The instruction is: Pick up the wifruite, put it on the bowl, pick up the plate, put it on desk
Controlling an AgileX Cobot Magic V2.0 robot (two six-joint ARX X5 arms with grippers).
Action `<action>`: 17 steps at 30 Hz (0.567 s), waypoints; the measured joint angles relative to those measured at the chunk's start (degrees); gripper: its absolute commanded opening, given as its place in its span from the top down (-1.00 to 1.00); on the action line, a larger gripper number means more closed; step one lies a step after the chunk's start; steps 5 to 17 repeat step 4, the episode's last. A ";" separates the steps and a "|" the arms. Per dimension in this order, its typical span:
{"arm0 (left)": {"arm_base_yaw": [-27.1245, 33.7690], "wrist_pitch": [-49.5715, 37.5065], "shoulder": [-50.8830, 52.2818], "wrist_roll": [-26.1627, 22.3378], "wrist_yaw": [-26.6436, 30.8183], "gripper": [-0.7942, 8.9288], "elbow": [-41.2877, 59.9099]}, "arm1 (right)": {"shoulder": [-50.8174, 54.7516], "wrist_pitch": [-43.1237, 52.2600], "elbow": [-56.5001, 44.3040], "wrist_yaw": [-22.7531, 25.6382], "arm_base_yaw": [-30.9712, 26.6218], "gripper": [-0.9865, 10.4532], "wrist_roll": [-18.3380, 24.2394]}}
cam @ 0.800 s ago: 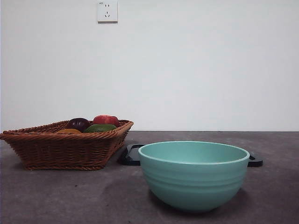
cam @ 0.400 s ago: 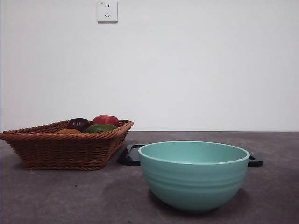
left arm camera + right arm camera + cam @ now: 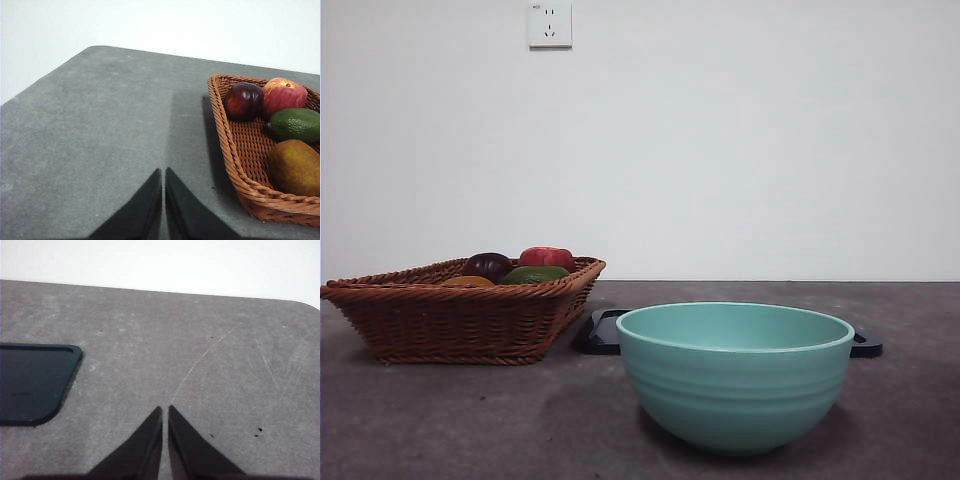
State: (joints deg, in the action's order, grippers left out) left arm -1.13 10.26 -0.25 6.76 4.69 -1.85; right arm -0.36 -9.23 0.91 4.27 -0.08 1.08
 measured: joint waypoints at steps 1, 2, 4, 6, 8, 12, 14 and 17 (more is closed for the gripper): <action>0.00 0.02 0.00 0.00 -0.02 0.82 0.00 | 0.00 0.00 0.00 0.00 0.00 0.80 0.02; 0.00 0.02 0.00 0.00 -0.02 0.82 0.00 | 0.00 0.00 0.00 0.00 0.00 0.80 0.02; 0.00 0.00 0.00 0.00 0.00 0.82 0.00 | 0.00 0.00 0.00 0.00 0.00 0.80 0.02; 0.00 0.00 0.00 0.00 0.00 0.82 0.00 | 0.00 0.00 0.00 0.00 0.00 0.80 0.02; 0.00 0.00 0.00 0.00 0.00 0.82 0.00 | 0.00 0.00 0.00 0.00 0.00 0.80 0.02; 0.00 0.00 0.00 0.00 0.00 0.82 0.00 | 0.00 0.00 0.00 0.00 0.00 0.80 0.02; 0.00 0.00 0.00 0.00 0.00 0.82 0.00 | 0.00 0.00 0.00 0.00 0.00 0.80 0.02; 0.00 0.00 0.00 0.00 0.00 0.82 0.00 | 0.00 0.00 0.00 0.00 0.00 0.80 0.02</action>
